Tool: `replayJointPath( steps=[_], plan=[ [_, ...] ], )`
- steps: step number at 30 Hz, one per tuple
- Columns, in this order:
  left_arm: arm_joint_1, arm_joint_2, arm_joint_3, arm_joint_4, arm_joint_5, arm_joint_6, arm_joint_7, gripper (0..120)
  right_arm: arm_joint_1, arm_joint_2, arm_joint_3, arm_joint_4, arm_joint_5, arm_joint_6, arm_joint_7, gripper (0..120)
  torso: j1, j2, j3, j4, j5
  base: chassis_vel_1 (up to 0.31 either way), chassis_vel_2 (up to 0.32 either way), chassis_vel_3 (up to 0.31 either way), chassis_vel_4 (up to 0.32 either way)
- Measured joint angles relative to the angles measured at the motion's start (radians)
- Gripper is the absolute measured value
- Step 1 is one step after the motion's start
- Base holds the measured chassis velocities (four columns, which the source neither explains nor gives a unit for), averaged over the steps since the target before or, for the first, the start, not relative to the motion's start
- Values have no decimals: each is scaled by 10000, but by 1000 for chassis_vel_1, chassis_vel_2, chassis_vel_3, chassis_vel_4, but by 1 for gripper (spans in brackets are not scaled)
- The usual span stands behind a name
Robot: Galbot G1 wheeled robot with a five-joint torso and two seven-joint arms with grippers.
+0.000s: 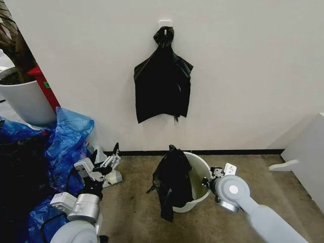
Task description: Place the garbage bag over the trash bin.
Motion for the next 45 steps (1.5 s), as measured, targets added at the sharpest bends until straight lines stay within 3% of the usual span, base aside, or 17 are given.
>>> replayJointPath(
  steps=[3, 5, 19, 26, 31, 36, 45],
  plan=[
    [53, -36, -8, -51, 13, -29, 27, 100, 23, -65, -14, 97, -15, 0, 49, 34, 0, 0, 0, 2, 2, 0, 0, 0, 0],
    [64, -37, -9, -68, 15, -32, 34, 100, 30, -87, -7, 117, -12, 0, 62, 35, 0, 0, 1, 3, 2, 0, 0, 0, 0],
    [39, -34, 16, -142, 29, -23, 58, 100, -53, -1120, 826, 1394, 169, -239, -111, 91, 0, 0, 0, 0, 0, 0, 0, 0, 0],
    [17, 58, -34, 49, 114, 11, 68, 100, 275, -1518, 919, 2419, -203, -510, -968, 100, 1, 0, -1, 2, -4, 0, 0, 0, 0],
    [-13, 160, -141, 399, 225, 10, 81, 100, 1590, -705, -764, 2714, -756, -467, -1062, 100, 2, -1, 0, 3, -5, 0, 0, 0, 0],
    [-58, 246, -145, 522, 286, 8, 123, 100, 2349, 310, -2267, 2156, -1619, -399, -655, 100, 2, -3, 1, 4, -2, 0, 0, 0, 0],
    [-159, 228, -27, 687, 302, 8, 412, 100, 2787, 434, -3625, 1391, -3532, -717, -710, 100, 2, -3, 1, -1, -2, 0, 0, 0, 0]
  ],
)
